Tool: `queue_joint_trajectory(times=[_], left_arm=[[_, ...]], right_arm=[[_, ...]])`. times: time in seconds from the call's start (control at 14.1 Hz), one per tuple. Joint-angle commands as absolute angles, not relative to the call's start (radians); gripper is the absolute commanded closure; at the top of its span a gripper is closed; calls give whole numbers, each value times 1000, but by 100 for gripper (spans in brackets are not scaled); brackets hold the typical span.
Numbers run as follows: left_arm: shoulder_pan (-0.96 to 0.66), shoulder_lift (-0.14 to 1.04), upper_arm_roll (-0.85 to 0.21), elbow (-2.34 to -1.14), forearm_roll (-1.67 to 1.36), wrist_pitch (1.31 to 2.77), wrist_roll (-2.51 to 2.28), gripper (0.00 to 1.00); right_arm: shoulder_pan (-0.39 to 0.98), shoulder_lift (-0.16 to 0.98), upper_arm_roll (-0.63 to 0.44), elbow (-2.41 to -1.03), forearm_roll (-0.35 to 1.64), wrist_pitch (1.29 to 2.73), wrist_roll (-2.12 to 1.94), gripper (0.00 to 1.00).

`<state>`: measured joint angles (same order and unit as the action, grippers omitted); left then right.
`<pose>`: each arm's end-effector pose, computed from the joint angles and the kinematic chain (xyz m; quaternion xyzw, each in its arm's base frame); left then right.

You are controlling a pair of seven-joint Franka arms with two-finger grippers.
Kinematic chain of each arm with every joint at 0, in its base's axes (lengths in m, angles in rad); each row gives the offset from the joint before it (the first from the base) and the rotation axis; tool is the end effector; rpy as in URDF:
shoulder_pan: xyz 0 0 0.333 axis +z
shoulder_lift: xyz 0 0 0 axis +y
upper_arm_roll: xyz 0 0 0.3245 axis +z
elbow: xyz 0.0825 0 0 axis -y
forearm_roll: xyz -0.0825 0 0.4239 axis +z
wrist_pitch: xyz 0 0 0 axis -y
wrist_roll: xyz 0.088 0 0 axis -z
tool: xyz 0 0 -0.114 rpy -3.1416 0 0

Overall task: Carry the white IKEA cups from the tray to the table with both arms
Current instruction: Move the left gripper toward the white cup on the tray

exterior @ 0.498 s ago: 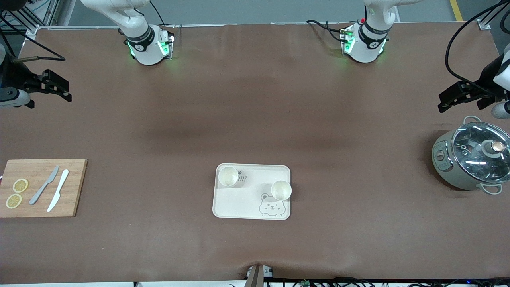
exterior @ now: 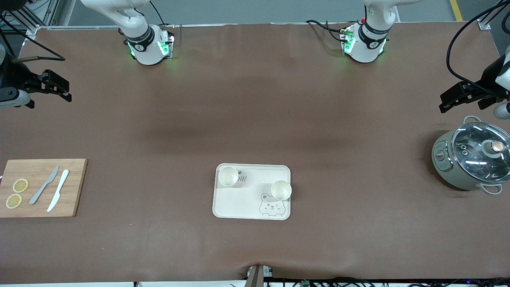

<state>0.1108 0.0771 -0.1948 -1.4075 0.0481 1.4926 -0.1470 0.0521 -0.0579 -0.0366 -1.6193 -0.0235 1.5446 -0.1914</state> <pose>0.6097 -0.0403 0.6565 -0.9993 -0.0338 -0.0066 0.0159 0.5728 0.0055 0.6328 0.9946 0.1031 -0.0093 0.0099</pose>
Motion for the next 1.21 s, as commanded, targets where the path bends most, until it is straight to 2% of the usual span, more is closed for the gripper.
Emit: queue_joint_trajectory(times=[0.0,0.21,0.5,0.85,1.14], left_arm=[[112,115,-195,-1371,40,1518,-150,0],[109,159,-196,-1364,38,1601,-147,0],[88,198,-209,-1370,35,1612,-150,0],[-20,284,-212,-1370,37,1657,-308,0],[-122,360,-210,-1368,34,1756,-483,0]], right_arm=[[35,-69,-23,-1629,-23,1546,-187,0],[34,-69,-25,-1629,-23,1545,-187,0],[32,-69,-25,-1631,-23,1548,-187,0],[32,-69,-25,-1631,-23,1551,-187,0],[32,-69,-25,-1631,-23,1551,-187,0]])
